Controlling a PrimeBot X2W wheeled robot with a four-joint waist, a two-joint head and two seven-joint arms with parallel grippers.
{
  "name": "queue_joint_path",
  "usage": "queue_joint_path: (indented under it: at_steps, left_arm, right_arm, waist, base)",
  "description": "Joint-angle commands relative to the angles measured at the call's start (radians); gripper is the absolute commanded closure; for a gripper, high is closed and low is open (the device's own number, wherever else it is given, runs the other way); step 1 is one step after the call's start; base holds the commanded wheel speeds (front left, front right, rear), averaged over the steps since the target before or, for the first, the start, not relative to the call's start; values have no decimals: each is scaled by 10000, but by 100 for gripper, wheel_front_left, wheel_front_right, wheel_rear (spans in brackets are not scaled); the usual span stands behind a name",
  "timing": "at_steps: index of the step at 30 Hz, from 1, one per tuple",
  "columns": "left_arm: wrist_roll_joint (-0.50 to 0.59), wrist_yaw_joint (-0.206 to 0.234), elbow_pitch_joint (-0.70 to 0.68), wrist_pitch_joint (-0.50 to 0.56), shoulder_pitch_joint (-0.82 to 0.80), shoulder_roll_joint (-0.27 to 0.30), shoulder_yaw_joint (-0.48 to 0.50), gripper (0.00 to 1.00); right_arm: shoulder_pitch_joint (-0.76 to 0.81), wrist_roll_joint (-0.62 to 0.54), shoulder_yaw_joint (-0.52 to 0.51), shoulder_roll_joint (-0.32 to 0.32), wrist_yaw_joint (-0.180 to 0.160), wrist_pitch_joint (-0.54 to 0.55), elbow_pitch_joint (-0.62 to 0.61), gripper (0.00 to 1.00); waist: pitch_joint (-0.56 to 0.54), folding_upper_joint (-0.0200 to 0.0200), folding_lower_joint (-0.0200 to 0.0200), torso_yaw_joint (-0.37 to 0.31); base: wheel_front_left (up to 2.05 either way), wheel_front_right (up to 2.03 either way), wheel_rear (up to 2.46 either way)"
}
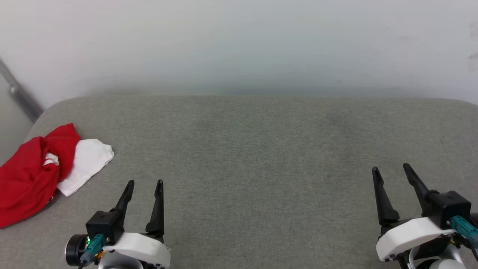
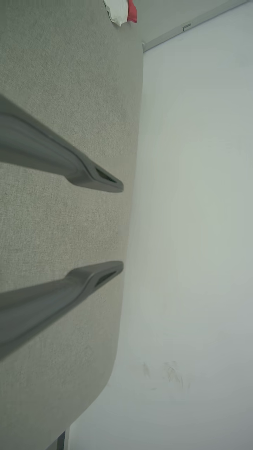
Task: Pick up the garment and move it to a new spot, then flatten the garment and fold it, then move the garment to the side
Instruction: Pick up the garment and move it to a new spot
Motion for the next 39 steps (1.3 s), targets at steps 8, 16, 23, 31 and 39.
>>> queue_joint_path:
  at_steps: [8,16,23,31,39]
  left_arm:
    - [71,40,36,-26,34,-23,214,0]
    - [285,72,-37,-26,271,48,488,0]
    - [388,101,-128,-26,415,144,721,0]
    - [334,207,-438,-26,603,99,1124,0]
    - [411,281,-383,-26,368,61,1177,0]
  right_arm:
    - [166,256,417,43,-3,41,-99,0]
    - [150,363,794,40,-3,65,-205,0]
    - [108,430,1183,39,-3,78,-220,0]
    - [-346,366,1578,36,-3,158,-164,0]
    - [-365,314,1526,36,-3,176,-183,0]
  waist:
    - [-107,0,0,1689]
    - [-223,0,0,3204]
    - [-225,0,0,4168]
    - [64,0,0,4443]
    - [163,0,0,4430]
  base:
    - [0,0,0]
    - [0,0,0]
    - [0,0,0]
    - [0,0,0]
    - [0,0,0]
